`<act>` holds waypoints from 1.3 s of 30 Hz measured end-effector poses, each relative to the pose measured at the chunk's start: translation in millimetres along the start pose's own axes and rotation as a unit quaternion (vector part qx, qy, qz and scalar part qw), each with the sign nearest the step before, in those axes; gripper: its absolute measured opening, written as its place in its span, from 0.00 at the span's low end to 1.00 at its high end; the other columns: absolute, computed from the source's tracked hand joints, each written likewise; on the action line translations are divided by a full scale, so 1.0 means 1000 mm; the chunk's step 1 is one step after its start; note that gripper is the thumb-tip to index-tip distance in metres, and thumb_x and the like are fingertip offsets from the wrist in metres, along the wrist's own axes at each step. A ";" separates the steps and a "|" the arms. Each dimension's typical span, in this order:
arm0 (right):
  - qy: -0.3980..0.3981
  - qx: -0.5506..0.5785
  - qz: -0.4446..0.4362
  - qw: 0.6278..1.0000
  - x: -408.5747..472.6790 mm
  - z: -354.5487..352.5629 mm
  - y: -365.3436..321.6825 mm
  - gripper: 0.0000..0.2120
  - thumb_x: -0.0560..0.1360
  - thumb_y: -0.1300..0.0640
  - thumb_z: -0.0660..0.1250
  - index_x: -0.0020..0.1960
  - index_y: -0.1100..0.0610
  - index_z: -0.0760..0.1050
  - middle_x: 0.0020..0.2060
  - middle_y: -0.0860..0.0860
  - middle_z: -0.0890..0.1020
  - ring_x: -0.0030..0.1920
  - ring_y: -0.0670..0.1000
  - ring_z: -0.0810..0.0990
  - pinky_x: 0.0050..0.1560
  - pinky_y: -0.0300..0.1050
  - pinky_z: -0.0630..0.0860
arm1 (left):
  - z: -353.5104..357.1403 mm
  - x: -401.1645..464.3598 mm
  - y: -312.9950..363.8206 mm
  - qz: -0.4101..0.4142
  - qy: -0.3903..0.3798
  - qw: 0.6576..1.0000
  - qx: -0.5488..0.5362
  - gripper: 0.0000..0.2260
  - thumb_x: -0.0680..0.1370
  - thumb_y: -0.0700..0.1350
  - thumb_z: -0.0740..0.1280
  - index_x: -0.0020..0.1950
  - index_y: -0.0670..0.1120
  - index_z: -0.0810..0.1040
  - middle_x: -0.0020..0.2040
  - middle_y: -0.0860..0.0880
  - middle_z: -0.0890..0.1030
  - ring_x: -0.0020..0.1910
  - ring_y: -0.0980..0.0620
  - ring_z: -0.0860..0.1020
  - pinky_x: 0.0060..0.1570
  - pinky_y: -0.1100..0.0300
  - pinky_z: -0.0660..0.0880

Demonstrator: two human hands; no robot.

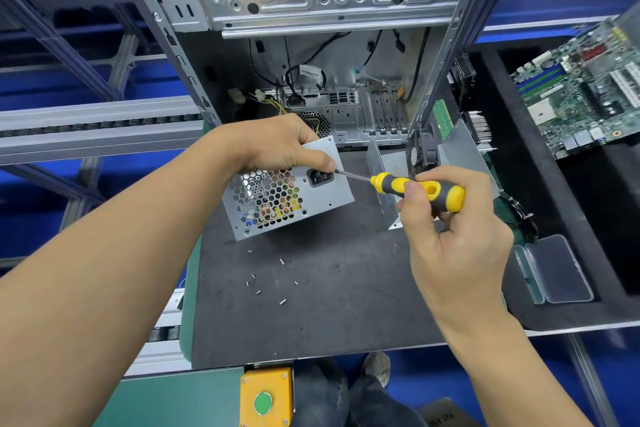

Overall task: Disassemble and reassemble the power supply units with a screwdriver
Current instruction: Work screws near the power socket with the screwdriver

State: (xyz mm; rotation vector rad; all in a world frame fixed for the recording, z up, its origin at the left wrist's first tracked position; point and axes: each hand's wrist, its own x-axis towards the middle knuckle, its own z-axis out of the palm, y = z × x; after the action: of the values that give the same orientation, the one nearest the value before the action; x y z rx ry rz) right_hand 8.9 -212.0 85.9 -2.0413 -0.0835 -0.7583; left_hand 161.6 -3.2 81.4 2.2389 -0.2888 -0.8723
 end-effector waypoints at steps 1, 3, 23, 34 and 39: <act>0.001 0.000 -0.007 1.000 0.001 0.000 -0.001 0.12 0.80 0.50 0.63 0.52 0.60 0.73 0.36 0.45 0.75 0.35 0.50 0.74 0.35 0.26 0.67 | 0.000 0.000 0.000 -0.003 0.002 1.000 0.003 0.15 0.72 0.57 0.75 0.38 0.44 0.85 0.26 0.54 0.73 0.24 0.56 0.65 0.23 0.68 0.61; 0.000 0.003 -0.019 1.000 0.002 0.001 -0.003 0.13 0.81 0.48 0.62 0.53 0.59 0.73 0.37 0.45 0.75 0.35 0.50 0.74 0.35 0.29 0.69 | 0.000 0.001 -0.001 -0.006 0.004 1.000 0.007 0.16 0.71 0.58 0.75 0.39 0.44 0.85 0.27 0.54 0.73 0.25 0.56 0.65 0.24 0.67 0.62; -0.362 -0.263 -0.136 0.884 0.076 -0.013 -0.057 0.06 0.77 0.64 0.64 0.53 0.59 0.72 0.53 0.55 0.67 0.40 0.57 0.73 0.39 0.54 0.75 | 0.001 0.002 0.000 0.021 -0.018 1.000 -0.002 0.23 0.72 0.68 0.68 0.25 0.53 0.76 0.24 0.56 0.66 0.25 0.56 0.61 0.29 0.62 0.60; -0.431 -0.369 -0.225 0.792 0.120 0.002 -0.075 0.09 0.80 0.51 0.58 0.53 0.56 0.68 0.47 0.55 0.70 0.42 0.59 0.72 0.42 0.52 0.70 | -0.003 0.010 0.000 0.035 -0.003 0.998 0.051 0.24 0.70 0.70 0.65 0.23 0.54 0.72 0.23 0.58 0.63 0.24 0.58 0.63 0.25 0.71 0.63; -0.434 -0.448 -0.276 0.731 0.124 0.012 -0.080 0.04 0.80 0.57 0.63 0.53 0.55 0.70 0.40 0.51 0.64 0.39 0.56 0.65 0.38 0.48 0.64 | -0.006 0.014 -0.005 0.036 0.000 0.996 0.076 0.24 0.68 0.74 0.64 0.27 0.55 0.76 0.25 0.57 0.67 0.26 0.57 0.66 0.29 0.67 0.66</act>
State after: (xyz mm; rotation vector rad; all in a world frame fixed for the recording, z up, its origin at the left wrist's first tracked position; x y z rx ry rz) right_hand 87.1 -185.4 208.8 -3.2304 -1.0895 -0.0275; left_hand 175.8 -2.7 73.7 2.3523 -0.4459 -0.8379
